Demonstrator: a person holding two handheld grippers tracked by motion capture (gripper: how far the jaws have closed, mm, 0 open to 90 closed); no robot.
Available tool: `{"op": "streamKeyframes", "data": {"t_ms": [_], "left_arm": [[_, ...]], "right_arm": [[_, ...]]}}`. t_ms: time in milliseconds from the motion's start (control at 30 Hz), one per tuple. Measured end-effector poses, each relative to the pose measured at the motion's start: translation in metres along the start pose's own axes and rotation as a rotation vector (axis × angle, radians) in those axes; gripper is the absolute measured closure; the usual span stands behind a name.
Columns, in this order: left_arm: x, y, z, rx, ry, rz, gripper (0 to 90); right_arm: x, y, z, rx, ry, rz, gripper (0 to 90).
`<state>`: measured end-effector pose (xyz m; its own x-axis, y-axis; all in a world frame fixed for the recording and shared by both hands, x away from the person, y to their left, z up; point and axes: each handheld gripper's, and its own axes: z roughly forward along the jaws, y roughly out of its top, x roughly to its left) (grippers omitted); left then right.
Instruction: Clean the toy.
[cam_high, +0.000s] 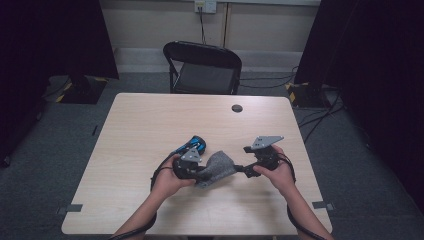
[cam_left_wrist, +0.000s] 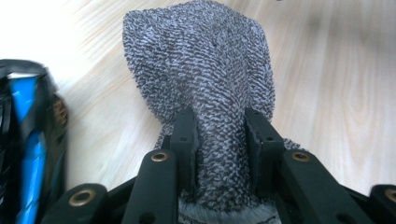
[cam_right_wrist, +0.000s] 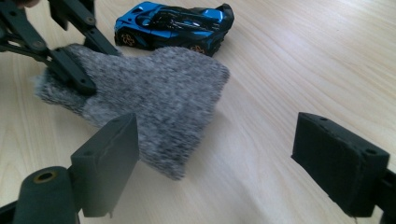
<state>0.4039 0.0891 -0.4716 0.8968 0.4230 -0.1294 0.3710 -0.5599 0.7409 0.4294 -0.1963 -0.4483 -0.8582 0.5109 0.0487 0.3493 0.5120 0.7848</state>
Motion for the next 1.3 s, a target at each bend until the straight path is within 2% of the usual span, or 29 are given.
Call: {"op": "streamKeyframes", "data": {"t_ms": [233, 500, 633, 800, 867, 967, 1033, 1167, 1267, 1300], "left_arm": [[-0.001, 0.012, 0.026, 0.019, -0.020, 0.030, 67.9], [-0.002, 0.023, 0.044, 0.036, -0.054, 0.072, 67.9], [-0.002, 0.024, 0.048, 0.041, -0.074, 0.077, 66.1], [-0.002, 0.022, 0.049, 0.022, -0.086, 0.054, 59.9], [-0.001, 0.021, 0.048, 0.025, -0.076, 0.051, 52.8], [0.000, 0.020, 0.044, 0.029, -0.054, 0.077, 43.8], [0.000, 0.019, 0.040, 0.017, -0.046, 0.065, 37.6], [0.002, 0.017, 0.028, 0.007, -0.014, 0.051, 31.4], [0.007, 0.016, 0.014, -0.004, 0.037, 0.046, 26.9], [0.009, 0.015, 0.010, -0.016, 0.051, 0.031, 25.6]], "right_arm": [[0.001, -0.010, -0.004, -0.003, 0.007, 0.000, 15.0], [0.007, -0.015, 0.002, 0.009, 0.022, -0.022, 19.4], [0.008, -0.017, 0.008, 0.027, 0.028, -0.035, 21.1], [0.009, -0.018, 0.017, 0.031, 0.028, -0.038, 22.7], [0.009, -0.019, 0.021, 0.044, 0.031, -0.042, 23.4], [0.010, -0.022, 0.026, 0.074, 0.025, -0.056, 24.1], [0.010, -0.024, 0.027, 0.082, 0.028, -0.053, 24.2], [0.008, -0.029, 0.028, 0.087, 0.028, -0.040, 25.0], [0.007, -0.033, 0.029, 0.088, 0.027, -0.032, 25.2], [0.007, -0.034, 0.029, 0.088, 0.026, -0.029, 25.4]]}}
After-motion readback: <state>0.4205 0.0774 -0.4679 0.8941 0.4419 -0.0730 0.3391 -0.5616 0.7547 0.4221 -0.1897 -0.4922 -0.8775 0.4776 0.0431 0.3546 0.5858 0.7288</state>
